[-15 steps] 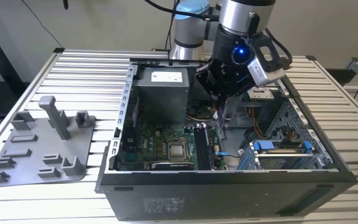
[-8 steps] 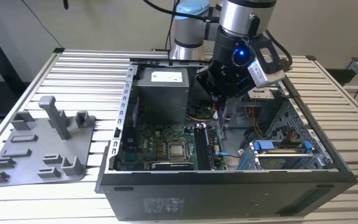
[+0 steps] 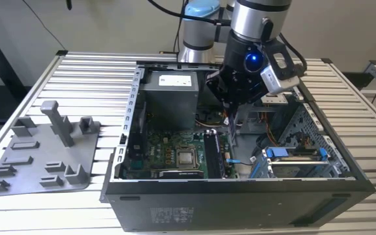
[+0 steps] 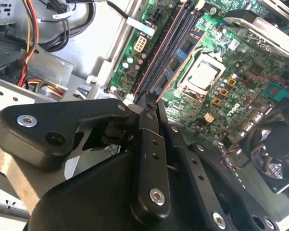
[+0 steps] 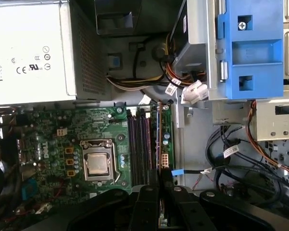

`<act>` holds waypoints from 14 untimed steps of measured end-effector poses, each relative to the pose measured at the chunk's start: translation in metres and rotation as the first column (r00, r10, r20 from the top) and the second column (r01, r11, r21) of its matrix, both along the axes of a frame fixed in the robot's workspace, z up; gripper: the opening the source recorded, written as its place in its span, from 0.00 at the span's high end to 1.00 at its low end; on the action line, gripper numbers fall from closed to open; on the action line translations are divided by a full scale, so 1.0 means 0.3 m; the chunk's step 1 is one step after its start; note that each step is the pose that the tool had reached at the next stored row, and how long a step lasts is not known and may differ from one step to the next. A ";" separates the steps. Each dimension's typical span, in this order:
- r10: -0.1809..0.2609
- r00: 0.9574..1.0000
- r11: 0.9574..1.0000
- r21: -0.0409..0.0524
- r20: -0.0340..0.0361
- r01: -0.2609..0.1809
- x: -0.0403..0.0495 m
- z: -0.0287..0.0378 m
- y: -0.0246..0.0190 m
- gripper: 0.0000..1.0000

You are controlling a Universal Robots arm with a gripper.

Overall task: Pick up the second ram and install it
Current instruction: 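Insert the second ram into the second slot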

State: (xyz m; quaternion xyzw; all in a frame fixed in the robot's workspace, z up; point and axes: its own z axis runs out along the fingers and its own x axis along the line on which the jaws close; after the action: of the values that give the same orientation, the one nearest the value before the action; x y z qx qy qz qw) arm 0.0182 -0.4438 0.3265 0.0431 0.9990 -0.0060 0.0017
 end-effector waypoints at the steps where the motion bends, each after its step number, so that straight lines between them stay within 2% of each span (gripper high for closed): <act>1: 0.000 1.000 1.000 0.000 0.000 0.000 0.000 -0.001 -0.001 0.86; 14: 0.000 1.000 1.000 0.000 0.000 0.000 0.002 -0.030 -0.004 0.86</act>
State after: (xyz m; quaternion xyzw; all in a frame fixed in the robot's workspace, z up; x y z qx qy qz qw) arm 0.0190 -0.4449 0.3176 0.0431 0.9990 -0.0060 0.0016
